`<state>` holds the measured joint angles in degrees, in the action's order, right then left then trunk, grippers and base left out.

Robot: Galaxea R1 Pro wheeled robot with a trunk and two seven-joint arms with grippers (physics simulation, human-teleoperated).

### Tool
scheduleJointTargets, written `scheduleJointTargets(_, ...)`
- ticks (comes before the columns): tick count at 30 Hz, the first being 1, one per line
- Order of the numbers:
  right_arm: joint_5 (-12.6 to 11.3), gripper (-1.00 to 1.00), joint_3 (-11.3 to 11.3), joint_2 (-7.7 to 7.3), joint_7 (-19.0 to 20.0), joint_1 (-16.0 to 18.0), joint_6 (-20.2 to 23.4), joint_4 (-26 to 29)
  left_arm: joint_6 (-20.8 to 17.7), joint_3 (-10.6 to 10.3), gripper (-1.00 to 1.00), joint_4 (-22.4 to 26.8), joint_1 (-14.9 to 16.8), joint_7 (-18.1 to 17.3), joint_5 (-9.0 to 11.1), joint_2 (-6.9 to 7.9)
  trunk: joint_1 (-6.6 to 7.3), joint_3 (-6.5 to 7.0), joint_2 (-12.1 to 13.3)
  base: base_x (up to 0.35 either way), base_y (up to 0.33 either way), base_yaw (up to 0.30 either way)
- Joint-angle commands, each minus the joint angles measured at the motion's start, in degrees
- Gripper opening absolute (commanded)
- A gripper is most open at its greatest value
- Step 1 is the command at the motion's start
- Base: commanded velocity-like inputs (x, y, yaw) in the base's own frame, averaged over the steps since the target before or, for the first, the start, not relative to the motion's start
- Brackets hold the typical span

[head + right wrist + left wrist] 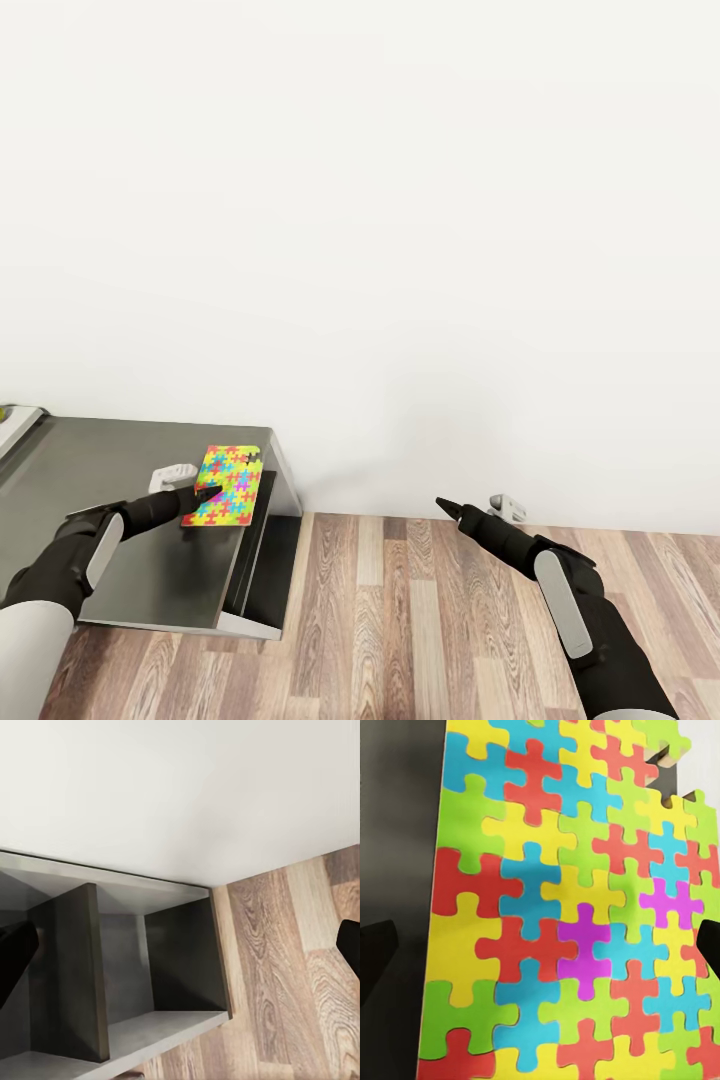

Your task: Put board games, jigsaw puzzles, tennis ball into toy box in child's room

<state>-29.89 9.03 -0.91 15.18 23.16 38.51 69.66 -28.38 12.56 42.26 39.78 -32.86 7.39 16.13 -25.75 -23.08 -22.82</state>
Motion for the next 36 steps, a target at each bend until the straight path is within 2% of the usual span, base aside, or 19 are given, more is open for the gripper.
scheduleJointTargets(1, 0.0, 1.0, 0.11, 0.02, 0.21, 0.04, 0.34, 0.03, -0.47, 0.1, 1.0, 0.02, 0.04, -0.09, 0.39, -0.01, -0.03, -0.09, -0.1, 0.0, 0.0, 0.0)
scheduleJointTargets(12, -0.01, 1.0, 0.11, -0.01, 0.21, 0.04, 0.34, 0.03, -0.45, 0.1, 1.0, 0.01, 0.04, -2.42, 0.21, 0.04, -0.03, -0.09, -0.1, 0.0, 0.0, 0.0)
scheduleJointTargets(26, 0.01, 1.0, 0.11, 0.02, 0.2, 0.04, 0.34, 0.03, -0.45, 0.09, 1.0, 0.01, 0.04, -2.8, 0.2, 0.08, -0.03, -0.09, -0.1, 0.0, 0.0, 0.0)
scheduleJointTargets(31, 0.02, 1.0, 0.11, 0.03, 0.2, 0.04, 0.34, 0.03, -0.45, 0.06, 1.0, 0.01, 0.04, -4.95, 0.17, 0.1, -0.03, -0.09, -0.1, 0.0, 0.0, 0.0)
scheduleJointTargets(36, 0.08, 1.0, 0.11, 0.04, 0.2, 0.04, 0.34, 0.03, -0.45, 0.09, 1.0, 0.01, 0.04, -5.56, 0.17, 0.12, -0.03, -0.09, -0.1, 0.0, 0.0, 0.0)
